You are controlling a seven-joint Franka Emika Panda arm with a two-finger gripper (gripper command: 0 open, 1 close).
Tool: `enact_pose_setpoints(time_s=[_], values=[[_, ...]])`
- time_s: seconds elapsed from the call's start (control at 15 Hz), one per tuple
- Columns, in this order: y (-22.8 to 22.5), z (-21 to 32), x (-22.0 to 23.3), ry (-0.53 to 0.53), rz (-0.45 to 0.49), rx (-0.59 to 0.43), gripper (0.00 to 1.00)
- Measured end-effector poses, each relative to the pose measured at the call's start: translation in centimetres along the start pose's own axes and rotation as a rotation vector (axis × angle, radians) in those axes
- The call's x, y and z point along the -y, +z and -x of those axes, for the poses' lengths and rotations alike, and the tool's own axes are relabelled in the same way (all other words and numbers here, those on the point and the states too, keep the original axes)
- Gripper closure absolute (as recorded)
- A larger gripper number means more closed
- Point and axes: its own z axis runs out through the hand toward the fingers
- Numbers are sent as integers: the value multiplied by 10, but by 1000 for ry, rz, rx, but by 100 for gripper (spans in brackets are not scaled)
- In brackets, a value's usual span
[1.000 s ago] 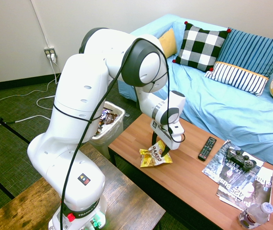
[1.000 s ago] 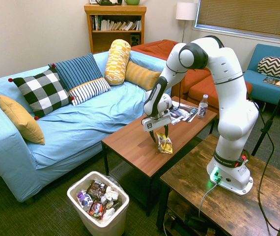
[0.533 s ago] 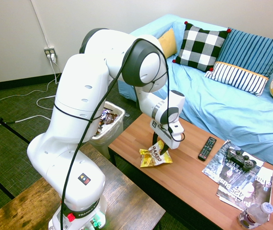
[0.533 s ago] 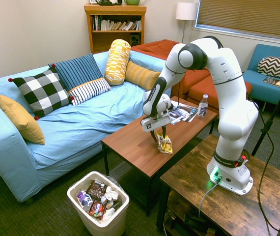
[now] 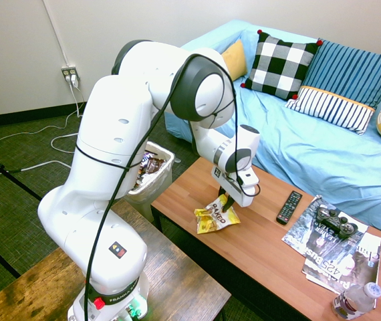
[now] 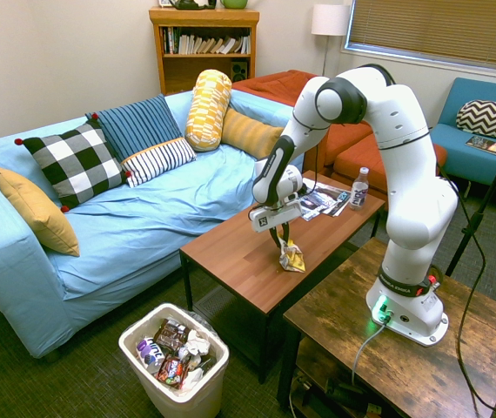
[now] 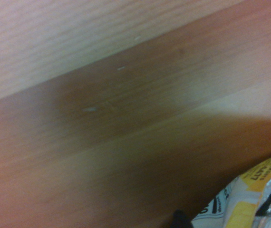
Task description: Throw the chip bag in the trash bin
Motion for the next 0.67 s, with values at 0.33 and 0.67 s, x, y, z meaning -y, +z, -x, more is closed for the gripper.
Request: enact_pose_setpoints(time_s=[0.33,0.67], values=[[-43,25,15,-42,-57,20,100],[-117,112,33,-135,-132,46,100]])
